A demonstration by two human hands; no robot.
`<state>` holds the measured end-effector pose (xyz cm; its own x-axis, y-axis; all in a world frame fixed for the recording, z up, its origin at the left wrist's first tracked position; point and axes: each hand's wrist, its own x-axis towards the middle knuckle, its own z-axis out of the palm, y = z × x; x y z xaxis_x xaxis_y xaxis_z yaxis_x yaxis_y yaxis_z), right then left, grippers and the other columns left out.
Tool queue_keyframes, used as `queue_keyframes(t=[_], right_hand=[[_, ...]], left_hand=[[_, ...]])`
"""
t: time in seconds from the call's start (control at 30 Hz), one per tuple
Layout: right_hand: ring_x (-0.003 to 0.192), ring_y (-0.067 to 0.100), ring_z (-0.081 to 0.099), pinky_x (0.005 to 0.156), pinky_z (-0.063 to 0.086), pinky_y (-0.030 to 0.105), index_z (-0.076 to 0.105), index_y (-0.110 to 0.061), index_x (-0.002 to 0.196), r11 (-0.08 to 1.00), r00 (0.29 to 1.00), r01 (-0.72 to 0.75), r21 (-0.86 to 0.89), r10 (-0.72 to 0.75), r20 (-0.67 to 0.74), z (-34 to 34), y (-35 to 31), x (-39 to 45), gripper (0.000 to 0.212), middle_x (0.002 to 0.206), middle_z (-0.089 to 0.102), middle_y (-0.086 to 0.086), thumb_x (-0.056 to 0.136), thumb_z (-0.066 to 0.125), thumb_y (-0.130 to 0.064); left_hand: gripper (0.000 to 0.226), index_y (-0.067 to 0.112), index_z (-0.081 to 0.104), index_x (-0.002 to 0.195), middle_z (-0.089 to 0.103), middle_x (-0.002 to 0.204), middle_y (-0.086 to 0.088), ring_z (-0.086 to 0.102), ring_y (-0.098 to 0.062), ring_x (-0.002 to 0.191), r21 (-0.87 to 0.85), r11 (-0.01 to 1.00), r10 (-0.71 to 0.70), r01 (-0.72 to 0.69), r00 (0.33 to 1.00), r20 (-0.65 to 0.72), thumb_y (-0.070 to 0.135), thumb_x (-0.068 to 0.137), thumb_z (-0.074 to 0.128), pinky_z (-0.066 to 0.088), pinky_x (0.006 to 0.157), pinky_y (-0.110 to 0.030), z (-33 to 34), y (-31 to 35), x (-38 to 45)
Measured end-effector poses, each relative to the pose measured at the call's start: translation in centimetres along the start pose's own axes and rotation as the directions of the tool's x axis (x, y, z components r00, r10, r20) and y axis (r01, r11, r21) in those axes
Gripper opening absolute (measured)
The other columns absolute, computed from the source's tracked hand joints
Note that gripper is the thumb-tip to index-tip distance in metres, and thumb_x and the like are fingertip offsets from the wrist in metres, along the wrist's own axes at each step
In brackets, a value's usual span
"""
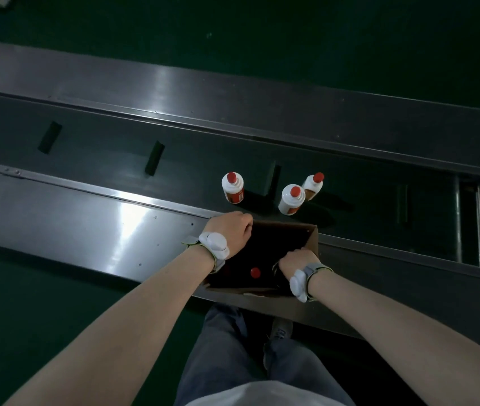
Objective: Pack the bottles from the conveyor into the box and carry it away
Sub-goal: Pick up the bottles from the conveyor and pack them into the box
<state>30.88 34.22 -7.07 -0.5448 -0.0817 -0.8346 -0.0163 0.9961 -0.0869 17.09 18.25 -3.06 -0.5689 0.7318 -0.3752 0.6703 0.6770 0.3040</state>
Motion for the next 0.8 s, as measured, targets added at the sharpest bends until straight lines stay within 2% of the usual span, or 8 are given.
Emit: queue_keyframes(t=[0.1,0.17,0.23,0.37,0.43,0.57,0.67,0.8], right_hand=[[0.097,0.032,0.072,0.078,0.055,0.037,0.074,-0.01,0.11,0.997,0.998,0.016,0.071,-0.012,-0.063,-1.3,0.3,-0.2,0.023,0.107,0.075,0.011,0.101,0.054,-0.014],[0.092,0.028,0.071,0.074,0.058,0.036,0.072,-0.016,0.105,0.986,0.97,0.07,0.151,-0.032,-0.242,-2.9,0.5,-0.7,0.026,0.101,0.074,0.005,0.102,0.053,-0.035],[0.08,0.023,0.07,0.067,0.056,0.035,0.063,-0.026,0.087,0.967,0.903,0.111,0.229,-0.002,-0.429,-4.8,0.9,-1.3,0.036,0.087,0.07,-0.004,0.101,0.045,-0.053],[0.057,0.014,0.058,0.053,0.05,0.03,0.053,-0.024,0.072,0.924,0.743,0.089,0.371,0.187,-0.643,-9.0,2.6,-1.5,0.049,0.066,0.058,-0.008,0.096,0.033,-0.062],[0.056,0.012,0.055,0.052,0.048,0.03,0.055,-0.023,0.072,0.895,0.703,0.055,0.442,0.28,-0.654,-10.7,4.4,-0.8,0.048,0.066,0.057,-0.007,0.099,0.039,-0.06],[0.07,0.017,0.064,0.06,0.057,0.033,0.064,-0.021,0.089,0.841,0.709,-0.038,0.54,0.404,-0.578,-12.7,7.7,1.7,0.035,0.084,0.065,-0.005,0.104,0.051,-0.05],[0.086,0.02,0.066,0.065,0.056,0.033,0.068,-0.019,0.106,0.845,0.701,-0.088,0.527,0.428,-0.57,-13.1,8.7,4.6,0.03,0.101,0.068,0.0,0.104,0.055,-0.046],[0.11,0.029,0.062,0.076,0.053,0.038,0.065,-0.016,0.125,0.86,0.735,-0.154,0.486,0.428,-0.525,-13.4,9.3,8.3,0.036,0.119,0.066,0.006,0.103,0.057,-0.044]], left_hand=[[0.02,0.027,0.066,0.099,0.065,0.096,0.008,0.064,-0.017,0.083,0.018,0.999,0.036,-0.036,0.999,-0.032,0.04,0.101,0.051,0.048,0.064,-0.031,-0.2,-0.8,0.9],[0.019,0.03,0.064,0.093,0.064,0.089,0.011,0.063,-0.015,0.077,0.013,0.999,0.051,-0.051,0.997,-0.057,0.045,0.097,0.052,0.046,0.061,-0.029,-0.5,-1.2,1.4],[0.017,0.032,0.058,0.087,0.061,0.081,0.012,0.06,-0.014,0.068,0.001,0.999,0.039,-0.039,0.994,-0.1,0.046,0.095,0.051,0.043,0.057,-0.028,-1.2,-1.5,2.1],[0.022,0.032,0.051,0.082,0.064,0.078,0.01,0.058,-0.015,0.058,0.031,0.999,-0.041,0.045,0.992,-0.123,0.042,0.1,0.044,0.052,0.055,-0.031,-3.2,-2.0,4.7],[0.023,0.029,0.058,0.091,0.067,0.088,0.008,0.064,-0.02,0.067,0.025,0.997,-0.072,0.075,0.991,-0.112,0.04,0.105,0.043,0.058,0.062,-0.036,-4.1,-2.7,6.5],[0.025,0.017,0.06,0.118,0.063,0.117,-0.003,0.067,-0.029,0.094,0.038,0.992,-0.117,0.119,0.992,-0.054,0.037,0.108,0.049,0.058,0.076,-0.042,-5.2,-4.3,10.5],[0.033,0.013,0.054,0.134,0.056,0.132,-0.009,0.063,-0.032,0.111,0.094,0.979,-0.181,0.178,0.983,0.021,0.033,0.108,0.051,0.054,0.083,-0.039,-5.1,-5.3,13.6],[0.035,0.01,0.052,0.137,0.053,0.137,-0.012,0.06,-0.033,0.117,0.164,0.962,-0.238,0.218,0.965,0.114,0.031,0.109,0.05,0.046,0.08,-0.036,-4.2,-6.8,16.5]])
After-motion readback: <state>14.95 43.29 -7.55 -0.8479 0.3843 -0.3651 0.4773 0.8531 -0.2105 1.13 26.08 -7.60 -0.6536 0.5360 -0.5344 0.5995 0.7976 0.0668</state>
